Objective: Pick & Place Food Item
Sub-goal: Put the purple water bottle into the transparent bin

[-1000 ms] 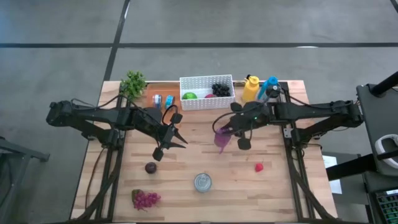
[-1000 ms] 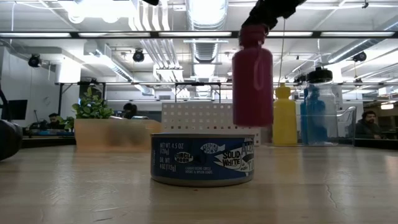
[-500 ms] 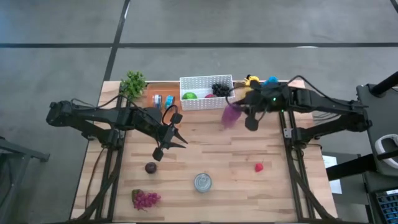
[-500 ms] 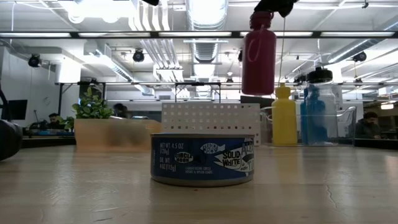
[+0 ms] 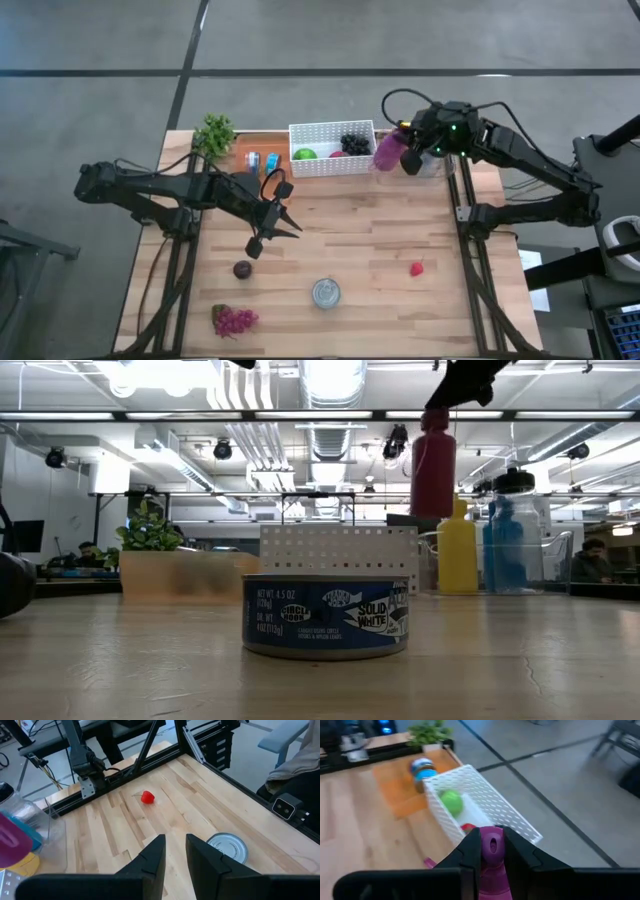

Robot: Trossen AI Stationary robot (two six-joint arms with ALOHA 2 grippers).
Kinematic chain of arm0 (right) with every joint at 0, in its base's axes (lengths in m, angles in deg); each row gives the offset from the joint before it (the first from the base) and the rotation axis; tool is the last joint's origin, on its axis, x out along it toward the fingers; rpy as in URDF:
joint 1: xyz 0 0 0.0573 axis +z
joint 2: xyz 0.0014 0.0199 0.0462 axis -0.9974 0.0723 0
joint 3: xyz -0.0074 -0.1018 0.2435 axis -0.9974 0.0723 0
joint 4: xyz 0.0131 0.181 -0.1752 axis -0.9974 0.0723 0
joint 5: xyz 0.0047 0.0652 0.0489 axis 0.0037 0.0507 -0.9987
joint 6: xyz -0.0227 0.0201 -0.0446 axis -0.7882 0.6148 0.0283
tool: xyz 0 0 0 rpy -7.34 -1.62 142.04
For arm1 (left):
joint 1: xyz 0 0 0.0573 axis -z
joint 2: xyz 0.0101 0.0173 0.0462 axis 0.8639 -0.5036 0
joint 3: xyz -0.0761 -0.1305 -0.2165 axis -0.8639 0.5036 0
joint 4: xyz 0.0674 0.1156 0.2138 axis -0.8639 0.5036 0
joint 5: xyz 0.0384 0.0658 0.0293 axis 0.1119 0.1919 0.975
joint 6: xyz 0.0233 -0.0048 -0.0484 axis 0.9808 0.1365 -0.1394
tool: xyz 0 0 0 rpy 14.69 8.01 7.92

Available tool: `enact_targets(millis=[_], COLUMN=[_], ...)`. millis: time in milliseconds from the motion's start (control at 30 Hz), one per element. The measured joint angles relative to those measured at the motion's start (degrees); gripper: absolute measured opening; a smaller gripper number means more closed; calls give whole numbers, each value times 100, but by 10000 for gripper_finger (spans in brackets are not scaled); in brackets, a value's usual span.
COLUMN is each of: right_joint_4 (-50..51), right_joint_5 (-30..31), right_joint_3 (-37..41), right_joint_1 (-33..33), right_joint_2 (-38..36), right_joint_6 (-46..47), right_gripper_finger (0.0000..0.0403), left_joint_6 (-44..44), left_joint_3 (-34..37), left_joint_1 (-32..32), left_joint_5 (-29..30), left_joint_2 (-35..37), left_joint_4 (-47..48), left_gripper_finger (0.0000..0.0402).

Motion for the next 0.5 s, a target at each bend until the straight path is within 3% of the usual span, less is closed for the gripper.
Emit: enact_targets(millis=[233, 500], right_joint_4=[290, 187], right_joint_5=[141, 130], right_joint_3=[120, 489], right_joint_1=[-593, -817], right_joint_2=[0, -14], right_joint_6=[-4, 22], right_gripper_finger=[49, 49], left_joint_6=[2, 15], left_joint_3=[3, -20], left_joint_1=[-2, -2], left_joint_5=[0, 0], left_joint_2=[0, 0], left_joint_4=[1, 2], left_gripper_finger=[78, 78])
